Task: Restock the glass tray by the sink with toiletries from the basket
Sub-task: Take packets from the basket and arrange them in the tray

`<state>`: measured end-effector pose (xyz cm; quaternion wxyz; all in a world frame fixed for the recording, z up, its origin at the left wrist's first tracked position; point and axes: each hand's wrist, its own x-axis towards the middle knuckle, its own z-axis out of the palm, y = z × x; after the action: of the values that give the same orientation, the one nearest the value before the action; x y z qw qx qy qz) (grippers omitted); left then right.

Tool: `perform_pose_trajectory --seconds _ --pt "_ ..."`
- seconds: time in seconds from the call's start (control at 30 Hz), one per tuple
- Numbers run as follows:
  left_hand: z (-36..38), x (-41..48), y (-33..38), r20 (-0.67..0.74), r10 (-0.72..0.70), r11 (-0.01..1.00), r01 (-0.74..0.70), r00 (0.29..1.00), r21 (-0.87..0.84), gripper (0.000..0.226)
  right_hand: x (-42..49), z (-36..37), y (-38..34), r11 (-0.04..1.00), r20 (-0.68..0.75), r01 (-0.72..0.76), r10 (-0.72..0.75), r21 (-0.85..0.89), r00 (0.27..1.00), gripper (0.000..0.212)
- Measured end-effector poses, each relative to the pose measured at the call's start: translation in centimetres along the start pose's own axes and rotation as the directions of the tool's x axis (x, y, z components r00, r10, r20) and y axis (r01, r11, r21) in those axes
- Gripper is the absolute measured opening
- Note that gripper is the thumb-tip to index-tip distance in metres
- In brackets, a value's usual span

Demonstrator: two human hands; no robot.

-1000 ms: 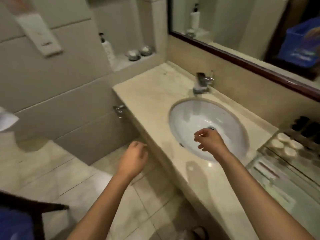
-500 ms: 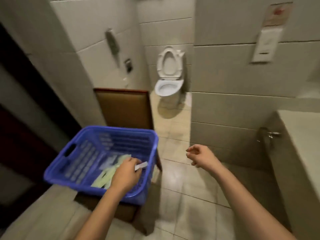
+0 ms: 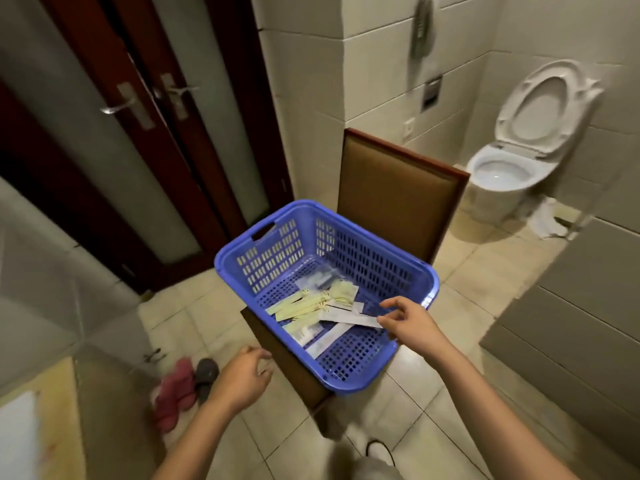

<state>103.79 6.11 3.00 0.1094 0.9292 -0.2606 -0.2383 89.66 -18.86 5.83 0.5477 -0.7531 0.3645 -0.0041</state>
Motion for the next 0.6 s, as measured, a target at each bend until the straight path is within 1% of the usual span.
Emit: perform_pose_trajectory --seconds 0.13,0.23,0.3,0.37,0.5,0.6 --pt "0.0 2.7 2.3 0.05 -0.085 0.996 0.085 0.995 -0.002 0.036 4.0 -2.5 0.4 0.998 0.099 -0.001 0.008 -0.065 0.995 0.021" --pt "0.6 5.1 4.6 0.058 -0.11 0.994 0.111 0.992 -0.009 0.037 7.3 -5.0 0.8 0.99 0.109 -0.016 0.031 -0.138 0.994 0.018" --pt "1.3 6.5 6.0 0.065 -0.127 0.992 0.128 0.99 -0.01 0.038 9.6 -5.8 1.5 0.987 0.098 -0.044 0.059 -0.153 0.993 0.018" --pt "2.2 7.5 7.0 0.088 -0.132 0.991 0.133 0.987 -0.011 0.038 11.3 -5.6 1.9 0.985 0.122 -0.065 0.085 -0.159 0.989 0.017" --pt "3.6 9.6 7.8 0.17 -0.152 0.988 0.152 0.974 0.009 0.036 14.6 -3.7 2.9 0.975 0.256 -0.062 0.118 -0.215 0.959 0.012" --pt "4.6 12.6 7.7 0.221 -0.154 0.988 0.153 0.963 0.025 0.038 17.4 -2.1 4.0 0.966 0.31 -0.051 0.131 -0.253 0.942 0.016"
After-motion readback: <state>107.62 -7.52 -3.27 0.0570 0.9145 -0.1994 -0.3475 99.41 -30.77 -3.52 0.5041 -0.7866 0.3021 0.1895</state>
